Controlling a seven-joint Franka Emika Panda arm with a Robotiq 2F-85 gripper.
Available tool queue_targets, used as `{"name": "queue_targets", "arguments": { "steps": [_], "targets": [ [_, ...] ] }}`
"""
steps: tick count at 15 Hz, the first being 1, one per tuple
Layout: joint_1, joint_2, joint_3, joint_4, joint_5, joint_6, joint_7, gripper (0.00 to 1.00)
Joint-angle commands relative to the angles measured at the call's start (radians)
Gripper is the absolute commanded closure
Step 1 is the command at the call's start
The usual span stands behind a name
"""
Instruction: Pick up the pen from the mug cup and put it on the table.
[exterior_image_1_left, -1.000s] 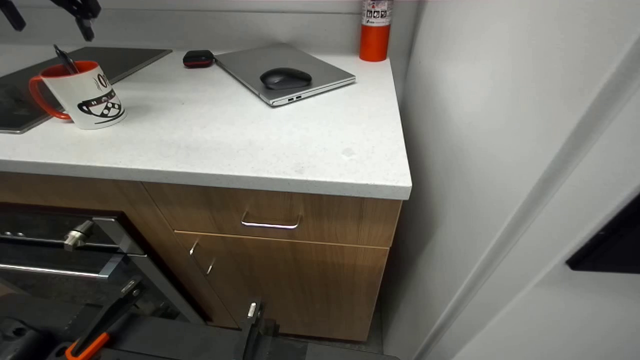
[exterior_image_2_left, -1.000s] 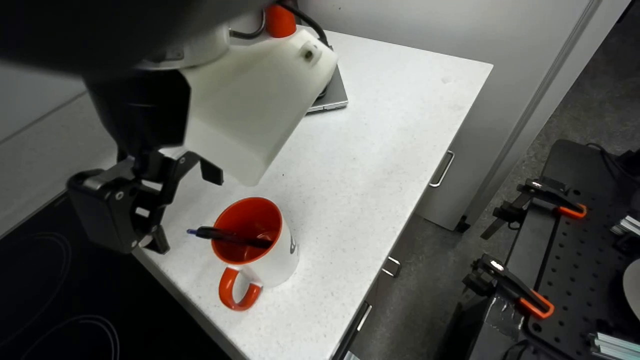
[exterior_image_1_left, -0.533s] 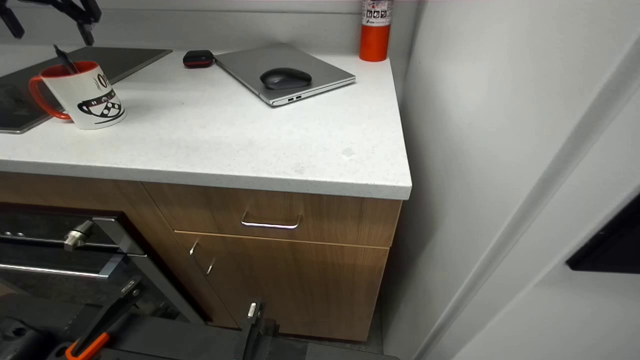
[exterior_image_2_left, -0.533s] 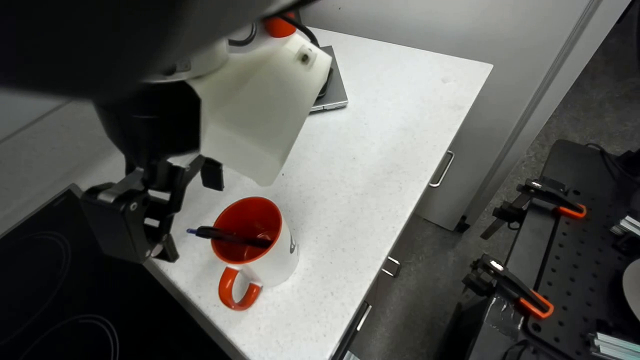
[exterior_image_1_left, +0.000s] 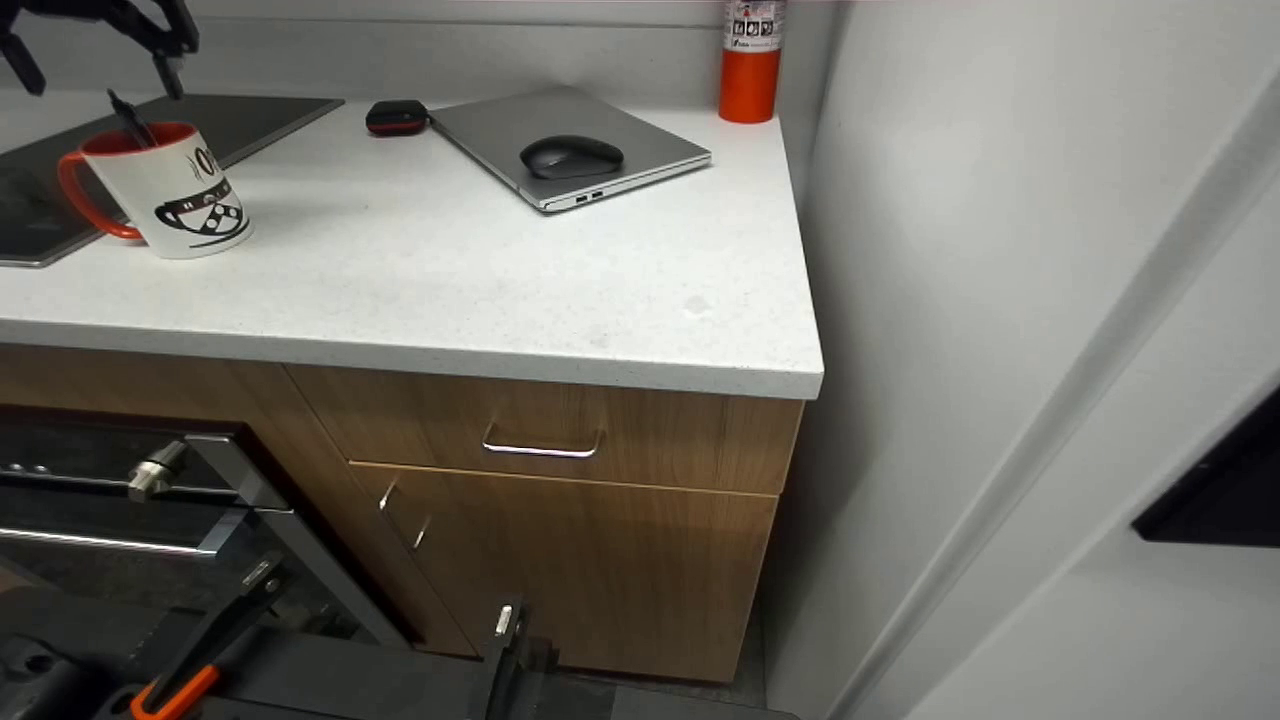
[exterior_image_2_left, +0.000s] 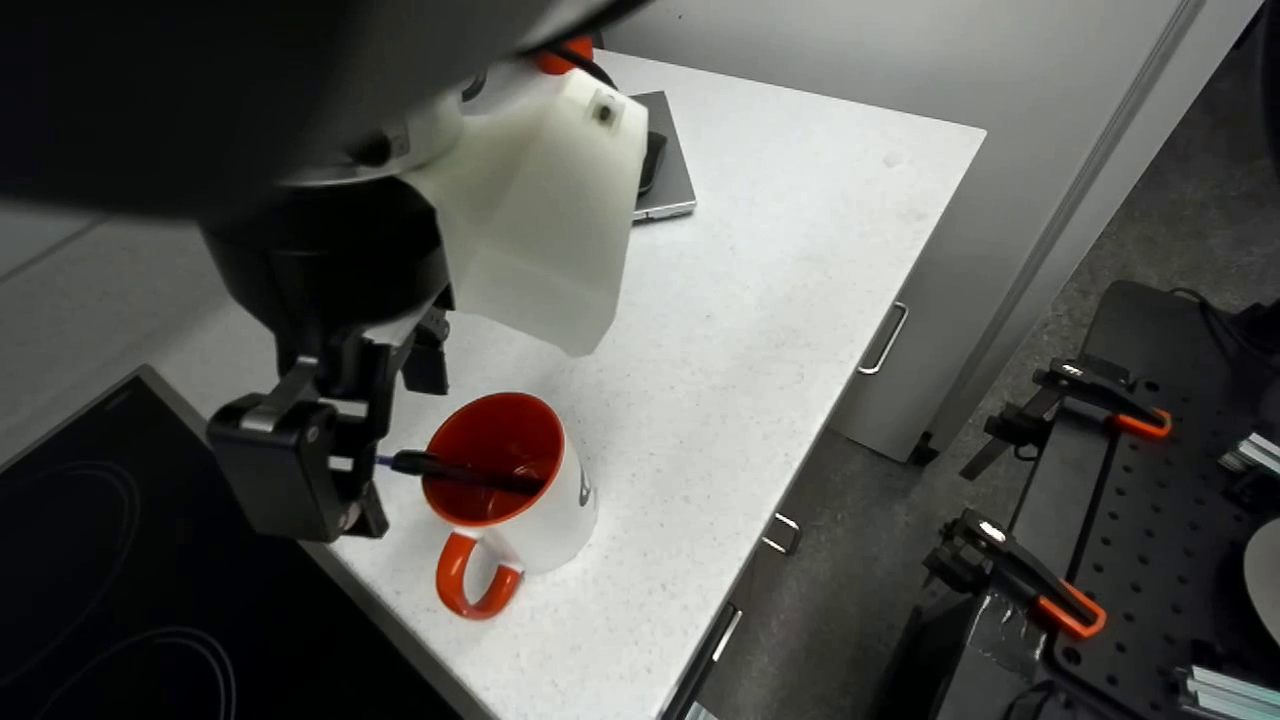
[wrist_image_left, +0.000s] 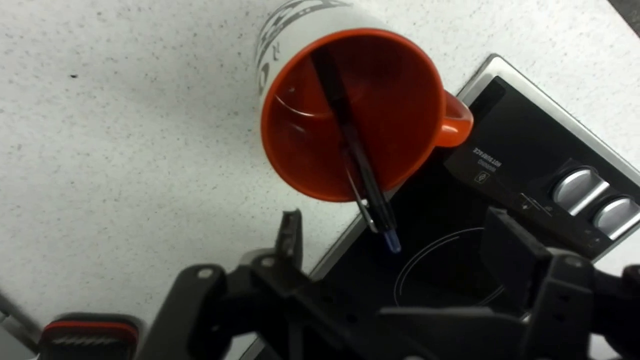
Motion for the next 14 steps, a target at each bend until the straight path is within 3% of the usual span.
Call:
{"name": "queue_targets", "arguments": {
  "steps": [1,9,14],
  "targets": [
    [-0.008,0.034,0.019,0.036,0.044,-0.02,-0.07,0.36],
    [-0.017,0.037,0.024,0.028,0.057,-0.02,-0.095,0.98],
    [-0.022,-0.036,0.023,-0.011,0.107,0.016,-0.078,0.96]
  ]
}}
